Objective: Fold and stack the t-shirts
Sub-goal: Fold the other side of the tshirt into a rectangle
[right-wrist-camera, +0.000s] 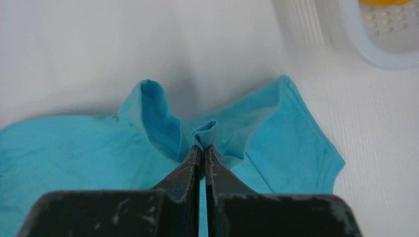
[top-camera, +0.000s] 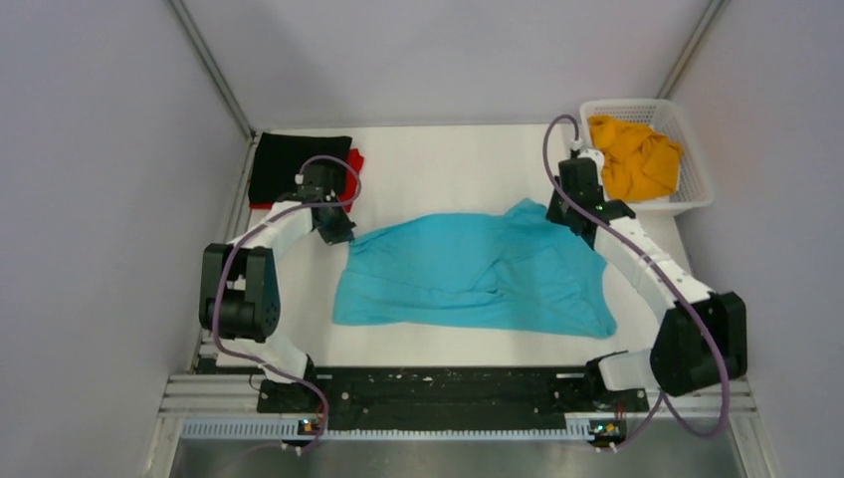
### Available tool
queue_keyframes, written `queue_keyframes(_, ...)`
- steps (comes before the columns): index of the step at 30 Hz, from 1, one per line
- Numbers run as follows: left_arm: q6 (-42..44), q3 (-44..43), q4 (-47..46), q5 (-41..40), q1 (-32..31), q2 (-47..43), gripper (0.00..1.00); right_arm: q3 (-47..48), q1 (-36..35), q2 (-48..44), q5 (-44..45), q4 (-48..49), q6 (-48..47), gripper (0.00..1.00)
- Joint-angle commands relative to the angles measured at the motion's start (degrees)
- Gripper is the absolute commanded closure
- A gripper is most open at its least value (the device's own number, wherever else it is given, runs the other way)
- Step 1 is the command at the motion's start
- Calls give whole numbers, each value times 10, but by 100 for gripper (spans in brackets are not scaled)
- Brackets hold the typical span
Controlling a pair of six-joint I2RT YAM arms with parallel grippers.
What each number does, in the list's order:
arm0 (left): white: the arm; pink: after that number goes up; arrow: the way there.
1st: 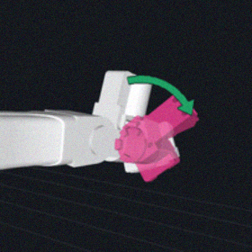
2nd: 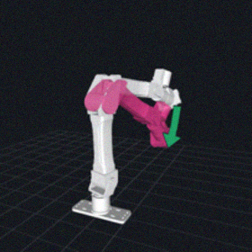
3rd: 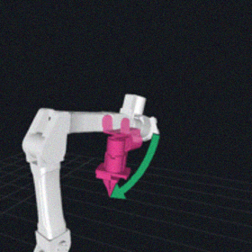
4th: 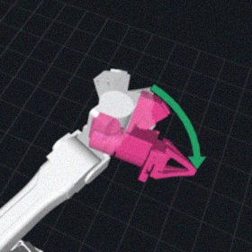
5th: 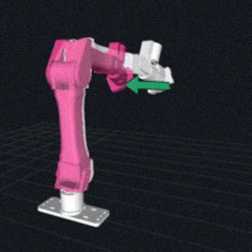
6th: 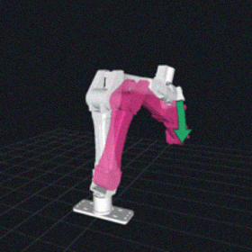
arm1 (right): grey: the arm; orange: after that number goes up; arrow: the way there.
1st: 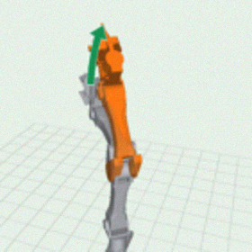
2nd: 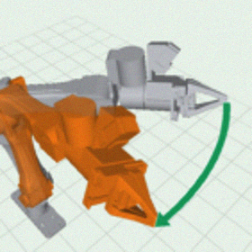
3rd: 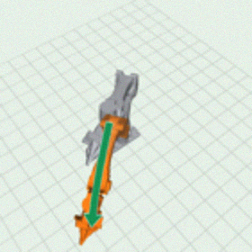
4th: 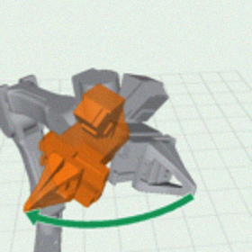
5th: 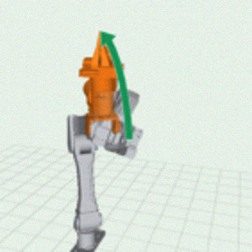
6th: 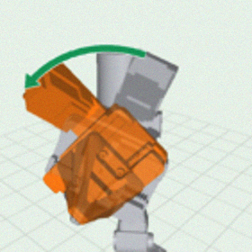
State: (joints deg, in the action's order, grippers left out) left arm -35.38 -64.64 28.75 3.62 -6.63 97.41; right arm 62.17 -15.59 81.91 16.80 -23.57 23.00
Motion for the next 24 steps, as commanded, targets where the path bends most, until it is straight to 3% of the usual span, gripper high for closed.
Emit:
queue_keyframes(1,-11,43,-27,-17,-2,-71,100,-65,-5,-114,-11,-10,-8,100)
queue_keyframes(9,-28,121,-43,-4,-11,-163,100,-139,-5,-270,-54,-93,11,100)
queue_keyframes(17,-43,153,-37,-49,-15,-170,100,-194,-6,-338,-84,-213,51,100)
queue_keyframes(24,-55,126,-13,-105,-15,-162,100,-235,-43,-390,-166,-254,112,86)
